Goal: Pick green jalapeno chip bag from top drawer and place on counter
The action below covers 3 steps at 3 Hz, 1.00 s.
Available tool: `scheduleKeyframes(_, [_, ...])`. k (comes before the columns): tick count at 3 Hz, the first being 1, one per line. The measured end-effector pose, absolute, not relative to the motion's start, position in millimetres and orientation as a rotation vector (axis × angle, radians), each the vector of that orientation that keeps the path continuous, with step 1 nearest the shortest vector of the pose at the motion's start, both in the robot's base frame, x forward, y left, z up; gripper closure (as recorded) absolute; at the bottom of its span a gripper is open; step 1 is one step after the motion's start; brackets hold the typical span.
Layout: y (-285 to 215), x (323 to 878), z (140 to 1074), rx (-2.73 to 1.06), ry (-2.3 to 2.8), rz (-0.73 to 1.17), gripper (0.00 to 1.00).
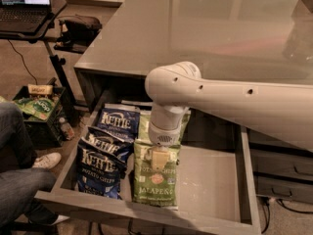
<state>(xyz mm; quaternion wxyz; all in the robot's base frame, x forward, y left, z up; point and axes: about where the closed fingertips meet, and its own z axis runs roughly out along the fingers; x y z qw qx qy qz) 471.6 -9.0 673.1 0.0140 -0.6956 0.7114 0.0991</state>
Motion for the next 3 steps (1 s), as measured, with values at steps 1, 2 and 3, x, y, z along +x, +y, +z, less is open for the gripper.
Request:
scheduleKeyframes(1, [-9, 471, 673, -2.167, 2.216, 0.309, 0.68])
scheduleKeyframes(2, [-9, 471, 673, -2.167, 2.216, 0.309, 0.92])
scheduleKeyframes(3, [-15, 451, 690, -2.145, 2.215, 0.309, 1.0])
